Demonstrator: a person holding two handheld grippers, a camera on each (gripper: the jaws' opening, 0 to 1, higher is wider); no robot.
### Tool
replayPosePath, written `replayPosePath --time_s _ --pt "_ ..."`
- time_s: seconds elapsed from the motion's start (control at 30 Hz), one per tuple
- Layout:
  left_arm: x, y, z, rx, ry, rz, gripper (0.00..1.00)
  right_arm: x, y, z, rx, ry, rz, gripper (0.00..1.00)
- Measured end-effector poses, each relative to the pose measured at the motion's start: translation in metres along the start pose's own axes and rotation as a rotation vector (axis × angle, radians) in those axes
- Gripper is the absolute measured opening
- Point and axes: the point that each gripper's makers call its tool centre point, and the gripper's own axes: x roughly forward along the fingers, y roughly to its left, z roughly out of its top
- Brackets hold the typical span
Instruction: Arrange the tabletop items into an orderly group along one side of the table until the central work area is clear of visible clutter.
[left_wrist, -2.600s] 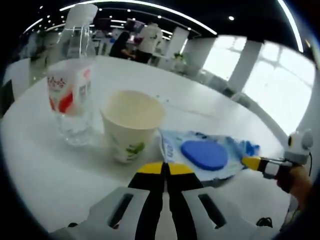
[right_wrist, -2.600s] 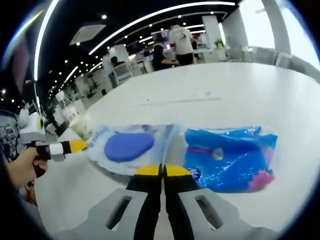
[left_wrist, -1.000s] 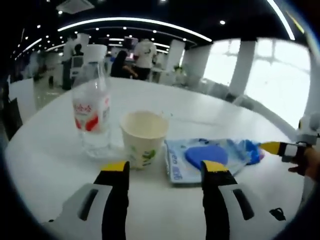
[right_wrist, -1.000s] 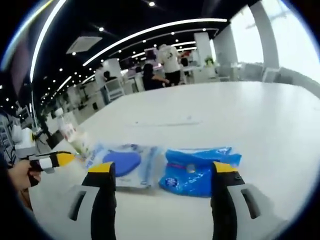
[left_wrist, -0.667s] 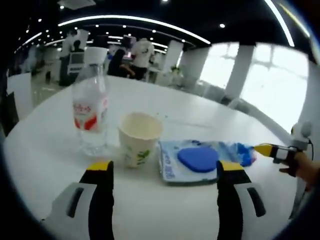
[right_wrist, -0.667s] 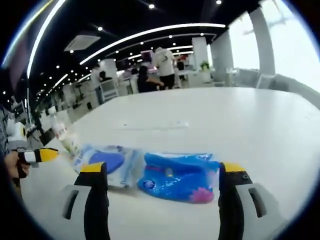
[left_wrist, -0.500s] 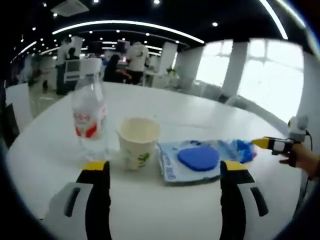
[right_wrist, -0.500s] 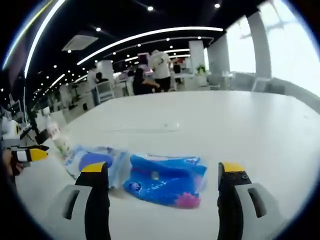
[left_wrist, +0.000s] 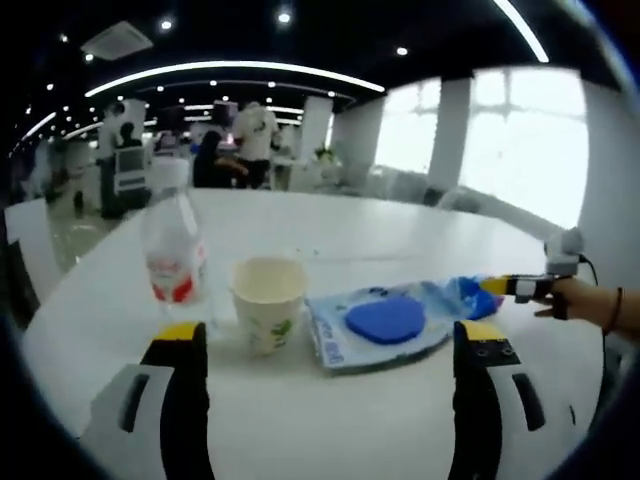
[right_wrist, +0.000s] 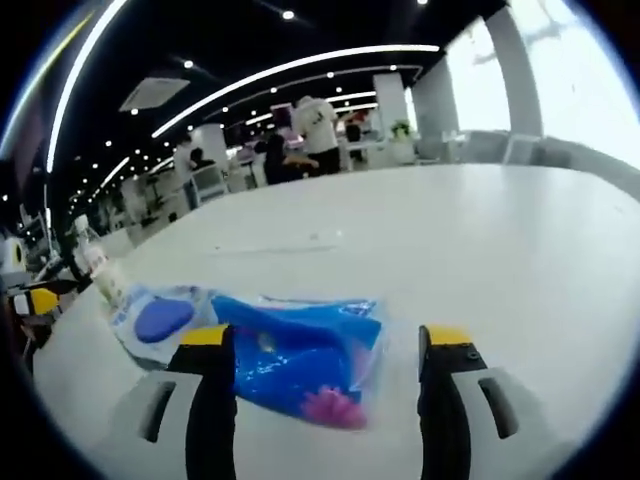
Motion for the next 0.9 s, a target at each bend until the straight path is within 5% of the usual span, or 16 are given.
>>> replayPosePath --time_s 0.53,0.9 --pt "-0.007 -0.005 -0.003 0.103 0.028 -0.019 0.99 0.003 -0.019 -0.015 -0.020 0.075 -0.081 0.09" --pt "-0.010 -0.016 -0.006 0.154 0.037 -0.069 0.99 0.004 -0.022 -0.011 -0.062 0.095 -0.030 0.04"
